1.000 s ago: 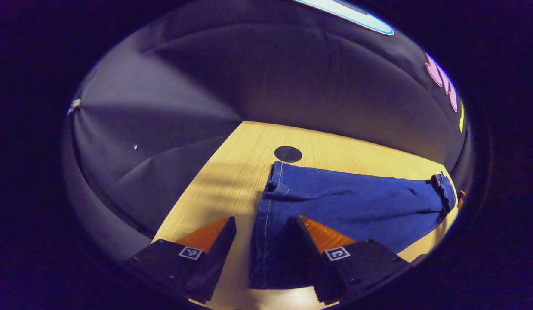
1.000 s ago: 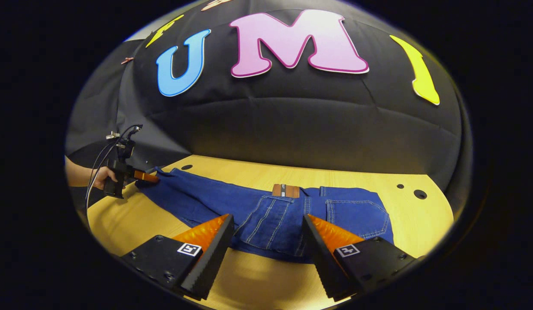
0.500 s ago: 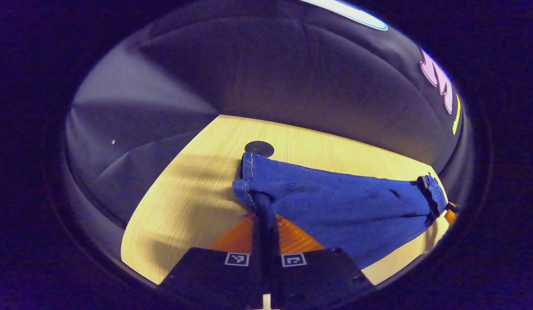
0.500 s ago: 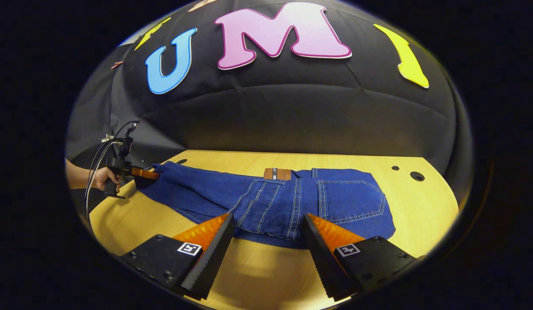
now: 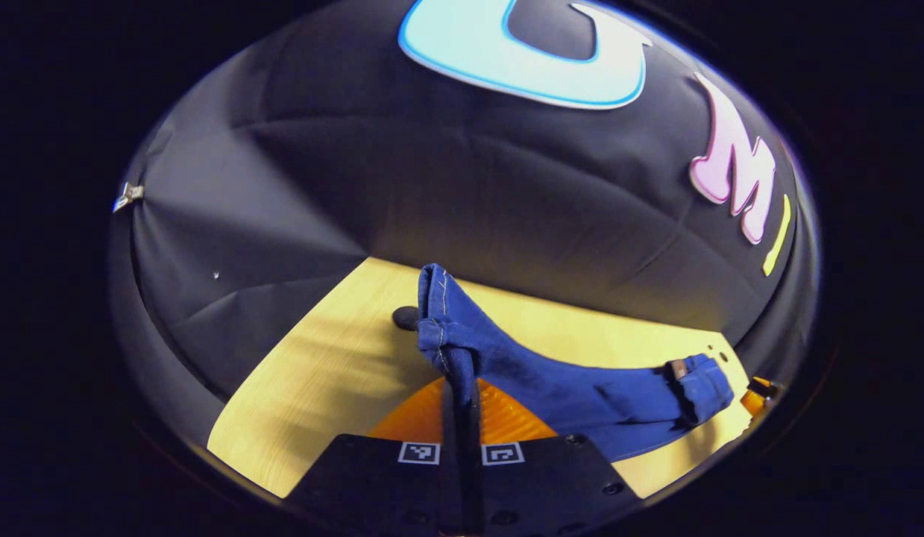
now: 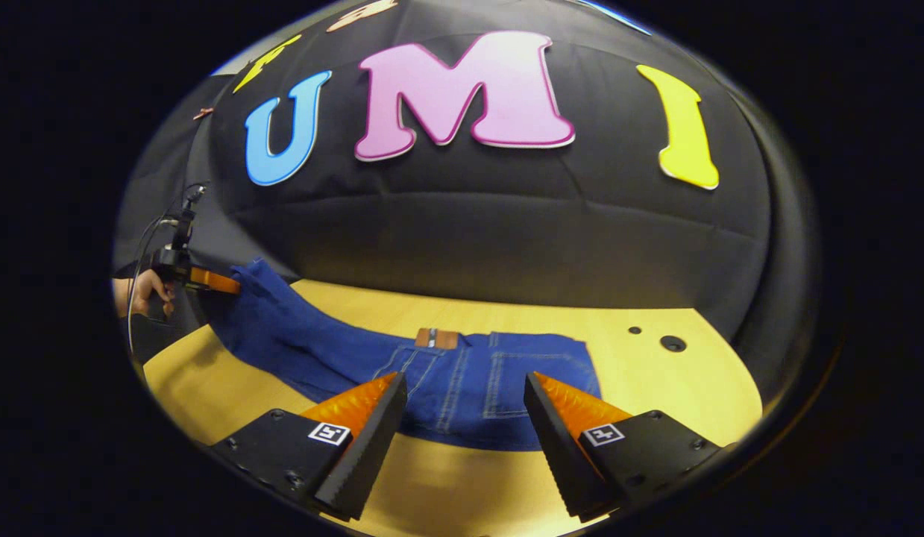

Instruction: Grasp the waist and the cuffs of the jeans and fold them to make the two legs overlap; first hold the waist and fold one-third of the jeans toward the cuffs, then hold the cuffs and fold the remaining one-third in the same direction to finish folding.

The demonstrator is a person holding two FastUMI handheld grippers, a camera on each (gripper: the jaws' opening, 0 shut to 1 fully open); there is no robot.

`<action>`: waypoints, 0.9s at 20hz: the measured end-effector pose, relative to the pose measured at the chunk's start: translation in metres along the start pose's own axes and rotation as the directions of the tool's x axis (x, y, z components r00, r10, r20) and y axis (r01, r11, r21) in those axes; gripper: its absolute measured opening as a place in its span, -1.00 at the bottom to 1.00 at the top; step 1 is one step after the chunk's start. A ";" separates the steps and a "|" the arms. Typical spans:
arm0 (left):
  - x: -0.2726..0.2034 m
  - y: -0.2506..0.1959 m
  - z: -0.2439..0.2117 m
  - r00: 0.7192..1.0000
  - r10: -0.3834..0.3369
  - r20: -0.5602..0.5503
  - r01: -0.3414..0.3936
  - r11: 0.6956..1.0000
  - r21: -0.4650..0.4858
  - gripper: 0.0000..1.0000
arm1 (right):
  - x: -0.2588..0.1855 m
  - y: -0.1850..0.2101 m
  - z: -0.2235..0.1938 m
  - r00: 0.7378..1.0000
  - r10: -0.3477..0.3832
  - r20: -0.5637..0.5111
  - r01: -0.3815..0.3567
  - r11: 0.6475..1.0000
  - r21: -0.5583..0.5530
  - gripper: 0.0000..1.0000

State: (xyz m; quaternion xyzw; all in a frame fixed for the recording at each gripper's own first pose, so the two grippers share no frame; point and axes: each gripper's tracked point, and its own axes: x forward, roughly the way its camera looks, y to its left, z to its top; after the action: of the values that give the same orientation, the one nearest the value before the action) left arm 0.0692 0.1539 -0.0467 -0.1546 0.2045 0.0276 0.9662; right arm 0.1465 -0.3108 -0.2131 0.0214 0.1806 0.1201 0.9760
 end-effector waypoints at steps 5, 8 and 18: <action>-0.042 -0.134 0.038 0.998 -0.070 -0.008 0.070 0.998 -0.002 -0.88 | -0.035 -0.064 0.032 0.994 -0.108 0.011 0.107 0.994 0.022 0.94; -0.048 -0.230 0.048 0.986 -0.163 -0.023 0.162 0.987 -0.021 -0.89 | -0.057 -0.104 0.049 0.986 -0.167 0.029 0.166 0.986 0.021 0.93; 0.012 -0.477 -0.053 0.929 -0.314 -0.195 0.339 0.935 0.108 -0.88 | -0.119 -0.182 0.068 0.962 -0.268 0.045 0.266 0.963 0.038 0.92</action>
State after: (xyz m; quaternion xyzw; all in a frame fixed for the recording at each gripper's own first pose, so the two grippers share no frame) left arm 0.1149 -0.3159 0.0399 -0.1203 0.2613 -0.1617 0.9440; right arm 0.1043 -0.5164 -0.1235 0.0154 0.1593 -0.0160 0.9870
